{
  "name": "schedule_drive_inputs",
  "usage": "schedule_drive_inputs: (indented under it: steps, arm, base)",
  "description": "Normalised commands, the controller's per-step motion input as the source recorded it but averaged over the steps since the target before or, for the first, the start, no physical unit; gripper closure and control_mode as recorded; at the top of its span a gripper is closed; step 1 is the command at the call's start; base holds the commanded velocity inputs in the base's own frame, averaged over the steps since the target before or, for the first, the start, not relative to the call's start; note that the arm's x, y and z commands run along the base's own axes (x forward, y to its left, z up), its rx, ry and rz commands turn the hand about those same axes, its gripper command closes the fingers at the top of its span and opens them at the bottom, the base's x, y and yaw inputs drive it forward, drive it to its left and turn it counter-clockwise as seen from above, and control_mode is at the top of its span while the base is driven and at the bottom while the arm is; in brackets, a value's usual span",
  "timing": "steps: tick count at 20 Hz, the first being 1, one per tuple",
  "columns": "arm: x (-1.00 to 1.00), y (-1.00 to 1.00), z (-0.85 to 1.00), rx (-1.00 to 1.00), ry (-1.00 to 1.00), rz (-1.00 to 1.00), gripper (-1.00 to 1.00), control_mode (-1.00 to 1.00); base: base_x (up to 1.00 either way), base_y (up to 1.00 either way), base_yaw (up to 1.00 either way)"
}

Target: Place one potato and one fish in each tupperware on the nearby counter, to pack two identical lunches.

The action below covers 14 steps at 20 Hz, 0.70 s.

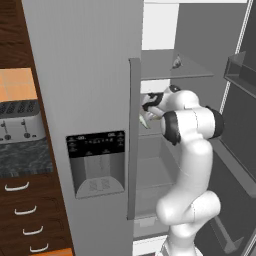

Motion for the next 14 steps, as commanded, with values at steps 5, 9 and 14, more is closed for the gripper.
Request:
schedule_drive_inputs:
  steps: [5,9,14]
  arm:
    - [-0.74,0.00,-0.34,-0.01,0.01,0.00,1.00,-1.00]
    - [-1.00,-0.11,0.13,0.00,-0.17,0.00,1.00,-1.00]
    - [-1.00,-0.17,0.70,0.00,-0.28,0.00,1.00,-1.00]
  base:
    - [0.00,0.00,0.00]
    - [0.00,0.00,0.00]
    - [0.00,0.00,0.00]
